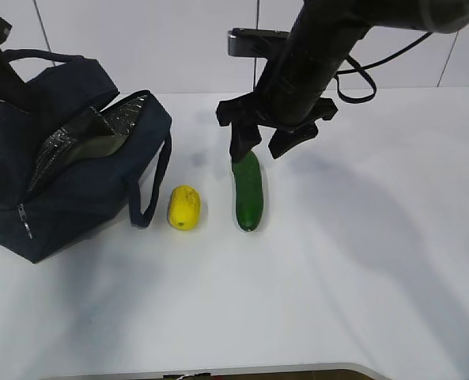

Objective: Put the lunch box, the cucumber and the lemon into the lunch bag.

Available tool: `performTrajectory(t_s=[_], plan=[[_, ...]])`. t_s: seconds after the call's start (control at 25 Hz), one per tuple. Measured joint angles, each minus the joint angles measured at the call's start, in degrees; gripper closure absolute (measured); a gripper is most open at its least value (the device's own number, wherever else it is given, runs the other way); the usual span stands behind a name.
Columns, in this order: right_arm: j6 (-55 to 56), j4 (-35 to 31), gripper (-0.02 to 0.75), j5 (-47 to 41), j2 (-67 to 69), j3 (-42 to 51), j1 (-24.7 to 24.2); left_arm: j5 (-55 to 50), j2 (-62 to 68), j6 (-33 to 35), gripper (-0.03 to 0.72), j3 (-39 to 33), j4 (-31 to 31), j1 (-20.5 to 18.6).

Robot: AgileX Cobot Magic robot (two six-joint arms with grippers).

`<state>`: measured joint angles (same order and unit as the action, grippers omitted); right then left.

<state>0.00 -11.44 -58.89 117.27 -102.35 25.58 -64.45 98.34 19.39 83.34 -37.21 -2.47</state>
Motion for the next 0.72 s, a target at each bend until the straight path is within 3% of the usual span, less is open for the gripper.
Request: performTrajectory(t_s=[0.72], plan=[[5.78, 5.97, 0.217, 4.51, 10.01, -8.11, 0.20, -1.58, 0.00, 0.00, 0.697, 0.10, 1.63, 0.00]])
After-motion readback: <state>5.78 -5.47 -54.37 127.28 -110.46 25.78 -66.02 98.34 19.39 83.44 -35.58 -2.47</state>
